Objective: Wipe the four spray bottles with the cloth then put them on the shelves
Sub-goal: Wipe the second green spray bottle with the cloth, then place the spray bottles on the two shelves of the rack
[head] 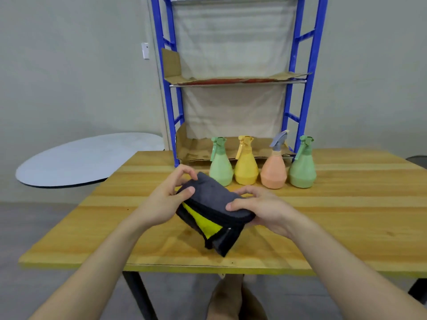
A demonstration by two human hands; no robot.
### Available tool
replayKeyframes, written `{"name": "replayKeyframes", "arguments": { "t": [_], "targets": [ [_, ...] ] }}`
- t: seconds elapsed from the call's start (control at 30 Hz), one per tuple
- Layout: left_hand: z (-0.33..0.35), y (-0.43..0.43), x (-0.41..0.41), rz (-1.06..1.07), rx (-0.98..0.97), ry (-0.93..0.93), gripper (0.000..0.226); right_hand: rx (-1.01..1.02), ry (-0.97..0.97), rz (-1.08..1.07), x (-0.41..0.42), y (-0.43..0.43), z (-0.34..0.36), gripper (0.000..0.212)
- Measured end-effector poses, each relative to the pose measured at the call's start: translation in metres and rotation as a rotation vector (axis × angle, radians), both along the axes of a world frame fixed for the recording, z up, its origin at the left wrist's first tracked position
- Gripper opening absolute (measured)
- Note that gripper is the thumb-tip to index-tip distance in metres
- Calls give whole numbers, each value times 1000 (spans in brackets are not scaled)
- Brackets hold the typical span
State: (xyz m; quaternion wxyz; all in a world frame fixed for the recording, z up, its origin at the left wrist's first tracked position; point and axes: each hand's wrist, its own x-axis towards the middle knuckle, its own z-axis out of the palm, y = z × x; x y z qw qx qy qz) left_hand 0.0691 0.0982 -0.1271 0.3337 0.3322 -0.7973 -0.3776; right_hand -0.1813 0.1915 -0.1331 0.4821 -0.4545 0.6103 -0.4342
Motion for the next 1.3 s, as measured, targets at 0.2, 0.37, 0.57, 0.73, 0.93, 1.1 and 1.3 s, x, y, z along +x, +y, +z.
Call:
{"name": "replayKeyframes", "arguments": {
  "t": [0.2, 0.37, 0.57, 0.73, 0.93, 1.1, 1.3],
  "targets": [
    [4, -26, 76, 166, 43, 137, 63, -352, 630, -77, 74, -50, 30, 32],
    [9, -52, 120, 332, -337, -60, 52, -919, 1176, 114, 119, -73, 31, 34],
    [-42, -45, 159, 194, -190, -737, 53, -212, 1167, 640, 145, -42, -32, 84],
    [-23, -46, 138, 225, -226, -765, 36, -203, 1108, 517, 125, -44, -9, 58],
    [-10, -66, 74, 135, -218, -689, 13, 14, 1157, 213, 43, -45, 3, 53],
    [-17, -94, -5, 89, -119, -608, 28, 50, 1119, -183, -14, -63, -4, 61],
    [-28, -134, -99, 147, -50, -401, 116, -8, 1070, -404, -43, -111, -4, 95]
  ]
}}
